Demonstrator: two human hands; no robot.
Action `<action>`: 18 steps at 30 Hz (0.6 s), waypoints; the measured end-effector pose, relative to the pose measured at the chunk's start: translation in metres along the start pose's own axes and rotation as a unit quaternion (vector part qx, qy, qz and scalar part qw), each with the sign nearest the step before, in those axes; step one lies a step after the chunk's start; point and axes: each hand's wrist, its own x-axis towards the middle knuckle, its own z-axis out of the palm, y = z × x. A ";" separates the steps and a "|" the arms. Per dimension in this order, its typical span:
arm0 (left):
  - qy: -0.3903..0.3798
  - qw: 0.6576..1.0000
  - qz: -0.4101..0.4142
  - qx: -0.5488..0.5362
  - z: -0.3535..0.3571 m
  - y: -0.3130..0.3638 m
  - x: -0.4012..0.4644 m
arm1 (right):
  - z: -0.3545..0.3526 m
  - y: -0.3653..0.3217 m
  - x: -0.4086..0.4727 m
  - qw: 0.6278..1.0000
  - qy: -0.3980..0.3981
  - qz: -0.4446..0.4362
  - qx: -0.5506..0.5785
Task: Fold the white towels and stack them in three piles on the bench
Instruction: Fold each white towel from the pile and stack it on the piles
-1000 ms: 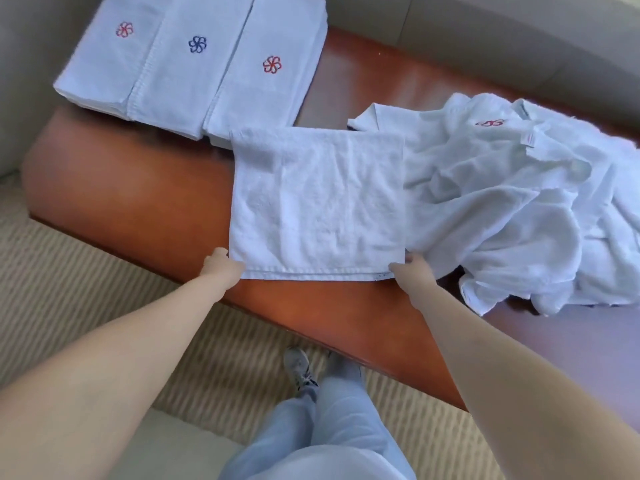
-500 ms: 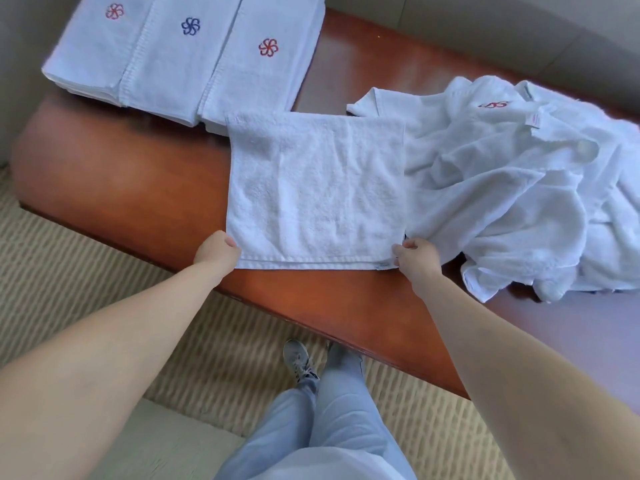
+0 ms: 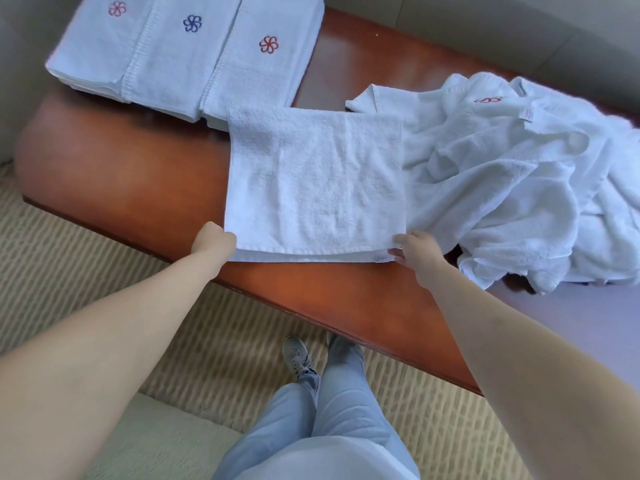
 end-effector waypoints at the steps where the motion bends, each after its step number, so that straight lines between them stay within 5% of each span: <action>1: -0.007 1.000 0.001 -0.026 -0.007 0.000 -0.004 | -0.003 -0.005 -0.004 1.000 0.000 -0.001 0.022; 4: -0.020 0.999 0.011 -0.031 -0.017 -0.008 -0.016 | -0.008 -0.009 -0.013 0.999 0.005 -0.005 0.038; 13: 0.003 0.994 0.042 0.103 0.016 -0.044 0.000 | 0.003 0.038 0.005 0.952 0.068 -0.090 -0.285; 18: 0.018 0.994 0.041 0.103 0.022 -0.040 -0.001 | 0.010 0.042 0.000 0.945 0.098 -0.101 -0.295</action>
